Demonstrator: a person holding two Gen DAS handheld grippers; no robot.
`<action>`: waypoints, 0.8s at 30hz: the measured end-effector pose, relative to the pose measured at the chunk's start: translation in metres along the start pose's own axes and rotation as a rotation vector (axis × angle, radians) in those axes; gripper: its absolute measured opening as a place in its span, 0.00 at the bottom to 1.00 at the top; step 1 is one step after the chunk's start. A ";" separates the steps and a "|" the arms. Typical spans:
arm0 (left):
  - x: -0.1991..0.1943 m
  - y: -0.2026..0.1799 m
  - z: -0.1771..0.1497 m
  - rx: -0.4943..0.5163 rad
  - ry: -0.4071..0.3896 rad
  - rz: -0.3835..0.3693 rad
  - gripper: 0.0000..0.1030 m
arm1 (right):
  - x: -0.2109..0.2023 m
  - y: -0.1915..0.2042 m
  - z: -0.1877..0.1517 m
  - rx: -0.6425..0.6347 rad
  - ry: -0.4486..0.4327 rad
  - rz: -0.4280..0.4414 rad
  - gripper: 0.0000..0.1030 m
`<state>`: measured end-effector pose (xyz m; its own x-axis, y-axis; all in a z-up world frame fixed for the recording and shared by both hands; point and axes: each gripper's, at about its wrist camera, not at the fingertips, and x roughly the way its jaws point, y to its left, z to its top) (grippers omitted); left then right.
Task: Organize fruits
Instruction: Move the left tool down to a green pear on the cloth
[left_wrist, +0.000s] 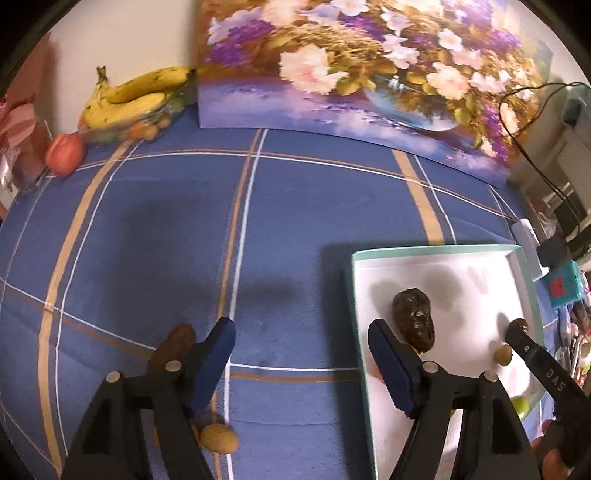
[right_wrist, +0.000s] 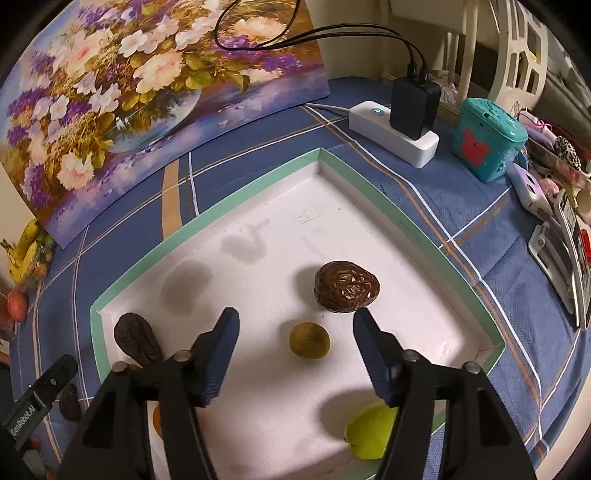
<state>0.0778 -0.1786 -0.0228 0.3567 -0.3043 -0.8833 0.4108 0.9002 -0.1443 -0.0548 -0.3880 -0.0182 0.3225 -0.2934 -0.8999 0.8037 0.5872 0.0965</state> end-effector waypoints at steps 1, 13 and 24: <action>0.000 0.001 0.000 -0.002 -0.003 0.007 0.75 | 0.001 0.000 0.000 0.001 0.002 0.001 0.64; 0.003 0.015 0.000 -0.041 0.001 0.072 0.90 | 0.007 0.001 -0.004 -0.022 0.007 -0.029 0.76; 0.004 0.024 0.002 -0.054 0.004 0.087 1.00 | 0.007 0.004 -0.005 -0.051 -0.012 -0.057 0.88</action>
<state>0.0904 -0.1591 -0.0287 0.3858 -0.2230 -0.8952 0.3326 0.9387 -0.0905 -0.0519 -0.3839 -0.0259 0.2831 -0.3361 -0.8983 0.7944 0.6070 0.0232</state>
